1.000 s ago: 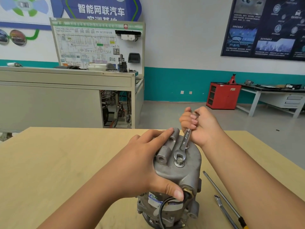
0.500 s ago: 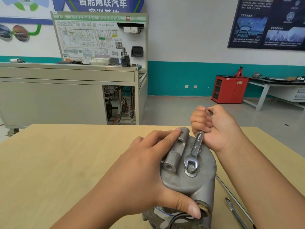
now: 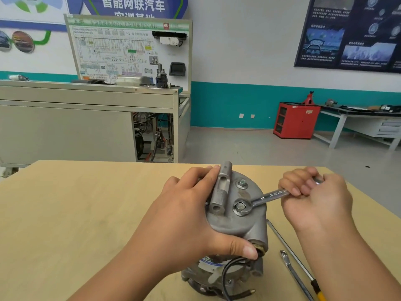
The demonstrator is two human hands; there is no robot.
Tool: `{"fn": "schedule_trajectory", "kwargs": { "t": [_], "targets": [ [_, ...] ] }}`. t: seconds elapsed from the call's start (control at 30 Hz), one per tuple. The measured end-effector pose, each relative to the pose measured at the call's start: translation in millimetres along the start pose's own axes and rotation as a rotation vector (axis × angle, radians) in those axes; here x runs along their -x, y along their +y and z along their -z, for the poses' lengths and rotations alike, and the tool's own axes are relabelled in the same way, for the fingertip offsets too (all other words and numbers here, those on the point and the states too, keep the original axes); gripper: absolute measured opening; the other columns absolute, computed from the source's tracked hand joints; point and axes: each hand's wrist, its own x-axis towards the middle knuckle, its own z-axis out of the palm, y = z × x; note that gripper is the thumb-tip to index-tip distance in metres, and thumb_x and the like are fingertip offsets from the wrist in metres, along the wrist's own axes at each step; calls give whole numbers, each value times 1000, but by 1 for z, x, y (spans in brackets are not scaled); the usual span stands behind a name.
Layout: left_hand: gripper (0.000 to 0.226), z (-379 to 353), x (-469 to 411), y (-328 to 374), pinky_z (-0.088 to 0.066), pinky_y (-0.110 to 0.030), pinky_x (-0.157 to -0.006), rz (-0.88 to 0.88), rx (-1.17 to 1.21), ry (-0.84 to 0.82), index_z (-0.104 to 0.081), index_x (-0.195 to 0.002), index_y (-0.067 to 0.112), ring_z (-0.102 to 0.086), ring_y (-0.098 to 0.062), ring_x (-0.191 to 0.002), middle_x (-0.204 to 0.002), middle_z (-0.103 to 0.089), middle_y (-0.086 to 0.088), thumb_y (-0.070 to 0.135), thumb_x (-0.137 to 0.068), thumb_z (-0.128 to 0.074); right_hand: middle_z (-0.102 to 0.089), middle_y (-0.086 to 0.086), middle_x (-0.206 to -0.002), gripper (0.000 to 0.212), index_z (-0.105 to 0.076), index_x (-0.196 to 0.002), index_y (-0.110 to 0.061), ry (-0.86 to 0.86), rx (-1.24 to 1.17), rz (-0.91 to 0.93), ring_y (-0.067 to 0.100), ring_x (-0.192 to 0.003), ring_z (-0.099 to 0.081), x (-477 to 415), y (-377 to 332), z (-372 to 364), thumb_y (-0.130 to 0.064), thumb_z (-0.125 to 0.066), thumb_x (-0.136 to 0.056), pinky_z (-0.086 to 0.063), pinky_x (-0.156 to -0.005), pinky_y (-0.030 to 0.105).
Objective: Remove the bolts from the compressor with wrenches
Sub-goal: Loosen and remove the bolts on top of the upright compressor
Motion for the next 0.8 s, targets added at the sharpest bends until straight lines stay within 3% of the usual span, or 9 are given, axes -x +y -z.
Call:
{"fn": "schedule_trajectory", "kwargs": {
  "t": [0.23, 0.43, 0.57, 0.6, 0.67, 0.73, 0.8],
  "targets": [
    [128, 0, 7, 6, -28, -16, -93, -4, -18, 9, -11, -142, 56, -33, 0, -113, -129, -16, 46, 94, -26, -50, -25, -6, -43, 30, -35, -65, -15, 16, -126, 73, 10, -33, -22, 17, 1, 9, -13, -18, -89, -20, -34, 13],
    [133, 3, 6, 6, -32, -23, -105, -11, -24, -3, -17, -146, 47, -36, -5, -124, -140, -22, 37, 92, -26, -49, -25, -5, -44, 28, -35, -65, -14, 52, -183, 144, 10, -34, -22, 25, 5, 12, -13, -19, -88, -21, -35, 15],
    [133, 4, 5, 4, -32, -26, -107, -9, -3, -10, -18, -146, 44, -35, -6, -127, -141, -24, 35, 93, -26, -48, -29, -4, -45, 12, -37, -63, -14, -17, -150, 174, 12, -35, -27, 23, 4, 17, -7, -28, -67, -28, -37, 14],
    [134, 4, 4, 3, -32, -27, -108, -7, -2, -15, -18, -147, 43, -34, -6, -127, -141, -24, 34, 93, -27, -48, -33, -3, -47, 11, -38, -62, -13, -59, -99, 169, 13, -37, -32, 20, 2, 22, -7, -30, -62, -34, -39, 15],
    [132, 4, 1, 1, -30, -24, -105, -5, -1, -29, -18, -147, 42, -32, -5, -125, -139, -24, 33, 93, -29, -47, -43, 0, -54, 20, -44, -61, -11, -146, 133, 181, 15, -46, -45, 12, -7, 36, -3, -30, -73, -49, -53, 24],
    [130, 5, -2, -1, -28, -21, -101, -8, -7, -42, -17, -147, 43, -30, -4, -122, -135, -24, 34, 94, -30, -45, -52, 2, -59, 39, -55, -58, -8, -263, 550, 271, 15, -55, -54, 3, -22, 47, 3, -32, -87, -53, -62, 28],
    [128, 7, -6, -3, -30, -21, -100, -15, -24, -56, -17, -146, 43, -31, -3, -122, -132, -25, 33, 95, -32, -44, -58, -2, -59, 48, -68, -59, -11, -458, 1081, 384, 8, -57, -57, -3, -40, 51, 1, -37, -93, -51, -59, 20]
  ]
}}
